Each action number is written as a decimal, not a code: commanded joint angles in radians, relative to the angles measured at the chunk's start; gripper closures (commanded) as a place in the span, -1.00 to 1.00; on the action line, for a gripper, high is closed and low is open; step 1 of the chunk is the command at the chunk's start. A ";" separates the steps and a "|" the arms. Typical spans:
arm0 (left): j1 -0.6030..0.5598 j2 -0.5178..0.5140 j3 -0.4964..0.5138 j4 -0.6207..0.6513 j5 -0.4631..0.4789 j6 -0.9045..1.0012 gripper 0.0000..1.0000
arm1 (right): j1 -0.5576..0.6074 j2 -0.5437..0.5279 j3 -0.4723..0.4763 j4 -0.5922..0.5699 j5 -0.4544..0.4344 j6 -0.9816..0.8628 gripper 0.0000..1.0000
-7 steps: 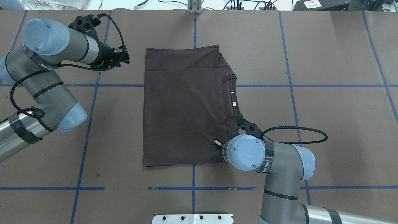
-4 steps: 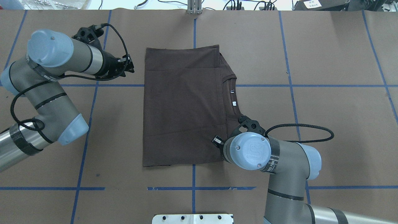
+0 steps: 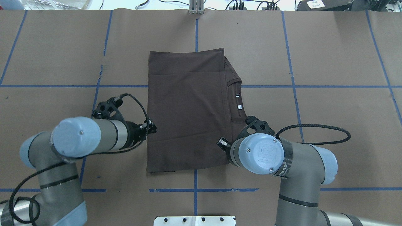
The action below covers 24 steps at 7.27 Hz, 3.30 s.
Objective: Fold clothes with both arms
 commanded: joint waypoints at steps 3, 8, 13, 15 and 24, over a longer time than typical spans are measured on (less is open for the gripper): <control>0.162 0.053 -0.016 0.007 0.059 -0.127 -0.01 | -0.002 0.002 0.003 -0.004 0.011 0.000 1.00; 0.164 0.050 -0.007 0.009 0.057 -0.119 0.04 | 0.001 -0.002 0.003 -0.007 0.009 0.000 1.00; 0.165 0.047 0.000 0.010 0.057 -0.125 1.00 | 0.001 -0.004 0.002 -0.007 0.009 0.000 1.00; 0.156 0.044 -0.020 0.009 0.056 -0.124 1.00 | 0.000 -0.005 0.002 -0.005 0.009 -0.002 1.00; 0.003 -0.071 -0.296 0.337 -0.012 -0.035 1.00 | 0.054 0.016 0.264 -0.268 0.029 -0.044 1.00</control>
